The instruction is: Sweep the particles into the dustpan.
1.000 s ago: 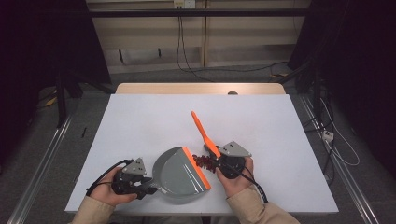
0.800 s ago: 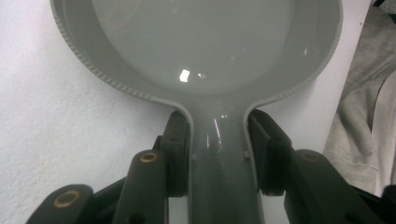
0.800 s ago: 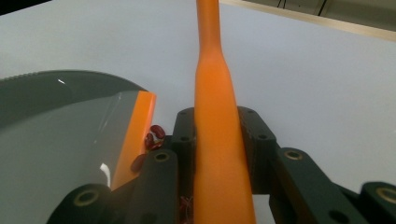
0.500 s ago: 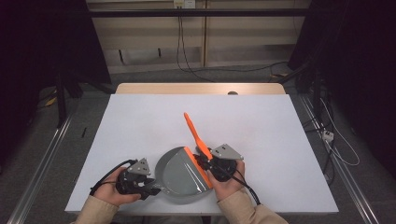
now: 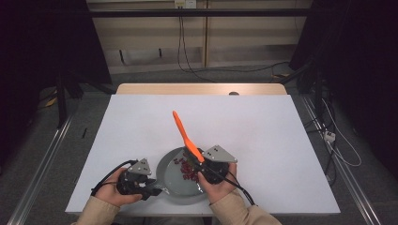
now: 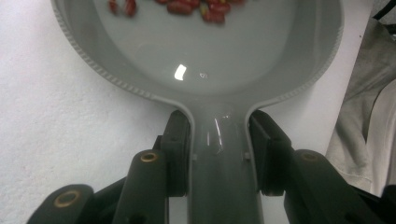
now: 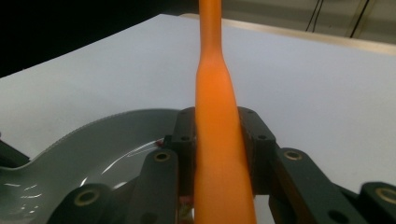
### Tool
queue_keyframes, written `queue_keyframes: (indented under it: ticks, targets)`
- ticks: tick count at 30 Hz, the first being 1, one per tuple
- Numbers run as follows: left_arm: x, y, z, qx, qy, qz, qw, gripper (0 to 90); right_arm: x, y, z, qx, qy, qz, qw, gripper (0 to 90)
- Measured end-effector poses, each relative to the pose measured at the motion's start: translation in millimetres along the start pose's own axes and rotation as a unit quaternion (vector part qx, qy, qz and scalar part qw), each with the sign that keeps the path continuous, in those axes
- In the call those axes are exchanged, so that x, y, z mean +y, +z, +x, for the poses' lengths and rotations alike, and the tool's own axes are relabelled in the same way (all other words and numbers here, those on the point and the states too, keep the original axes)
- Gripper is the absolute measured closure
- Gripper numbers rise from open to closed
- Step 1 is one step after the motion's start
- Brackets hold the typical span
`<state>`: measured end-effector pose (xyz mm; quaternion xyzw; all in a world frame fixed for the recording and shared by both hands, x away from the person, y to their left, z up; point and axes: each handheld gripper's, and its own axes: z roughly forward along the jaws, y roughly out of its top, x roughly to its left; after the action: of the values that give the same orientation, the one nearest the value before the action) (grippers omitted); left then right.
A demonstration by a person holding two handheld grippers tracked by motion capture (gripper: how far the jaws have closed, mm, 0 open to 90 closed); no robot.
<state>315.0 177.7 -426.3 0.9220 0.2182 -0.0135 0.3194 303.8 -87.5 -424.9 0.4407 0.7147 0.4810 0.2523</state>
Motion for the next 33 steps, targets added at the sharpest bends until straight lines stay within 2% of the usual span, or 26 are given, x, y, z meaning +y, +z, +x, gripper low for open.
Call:
queue_keyframes:
  ticks: [1, 2, 6, 12, 16, 17, 19, 21, 24, 26, 27, 28, 30, 31, 32, 33]
  targets:
    - [-0.2, -0.6, 0.7, 0.000, 0.002, 0.000, 1.0000, 62.8, 2.2, -0.9, -2.0, 0.003, -0.002, -0.005, 1.0000, 71.2]
    - [-0.5, -1.1, 1.5, 0.001, 0.007, 0.002, 1.0000, 62.8, 4.0, -2.4, -5.4, 0.007, 0.009, -0.010, 0.9999, 71.1]
    - [-0.8, -0.6, 1.3, -0.001, 0.000, -0.003, 1.0000, 62.8, 8.8, -6.4, -20.8, -0.002, 0.010, -0.013, 0.9999, 71.1]
    - [0.3, -2.3, 0.9, 0.001, 0.002, 0.002, 1.0000, 62.8, 3.9, -6.5, -45.8, -0.036, -0.001, -0.009, 0.9993, 71.1]
    - [-0.6, -8.3, 2.3, 0.002, 0.000, 0.005, 1.0000, 62.6, -8.2, 1.6, -54.0, -0.058, -0.021, 0.001, 0.9981, 71.2]
    - [-0.8, -9.4, 3.0, 0.001, 0.002, 0.008, 1.0000, 62.6, -11.2, 3.9, -53.7, -0.062, -0.025, 0.007, 0.9978, 71.1]
    - [-0.9, -8.7, 2.8, 0.002, 0.001, 0.007, 1.0000, 62.5, -12.5, 6.2, -50.0, -0.049, -0.023, 0.006, 0.9985, 71.1]
    - [-0.5, -8.3, 2.8, 0.002, 0.002, 0.008, 1.0000, 62.5, -12.5, 7.1, -40.0, -0.047, -0.037, 0.013, 0.9981, 71.1]
    - [0.0, -7.4, 3.0, 0.002, 0.002, 0.008, 1.0000, 62.6, -14.4, 8.3, -25.8, -0.038, -0.045, 0.020, 0.9980, 70.8]
    - [0.7, -5.7, 3.2, 0.002, 0.001, 0.009, 1.0000, 62.7, -13.5, 10.3, -19.3, -0.028, -0.041, 0.022, 0.9985, 70.7]
    - [0.9, -4.8, 3.3, 0.002, 0.000, 0.008, 1.0000, 62.7, -12.7, 10.8, -16.6, -0.021, -0.031, 0.020, 0.9991, 70.8]
    - [1.0, -4.0, 3.2, 0.002, 0.001, 0.012, 0.9999, 62.7, -12.0, 10.9, -13.8, -0.005, -0.017, 0.016, 0.9997, 70.8]
    - [0.1, -4.2, 3.4, 0.001, 0.000, 0.010, 0.9999, 62.7, -10.9, 10.3, -5.2, 0.000, -0.030, 0.011, 0.9995, 70.9]
    - [-0.6, -4.1, 4.0, 0.000, 0.001, 0.008, 1.0000, 62.7, -9.5, 9.3, -4.4, 0.010, -0.024, 0.002, 0.9997, 71.1]
    - [-1.0, -3.8, 4.1, 0.001, 0.000, 0.008, 1.0000, 62.7, -6.5, 7.6, -6.5, 0.027, 0.001, -0.008, 0.9996, 71.2]
    - [-1.3, -3.3, 4.0, 0.000, -0.003, 0.007, 1.0000, 62.7, -4.6, 6.7, -7.3, 0.030, 0.008, -0.011, 0.9995, 71.1]
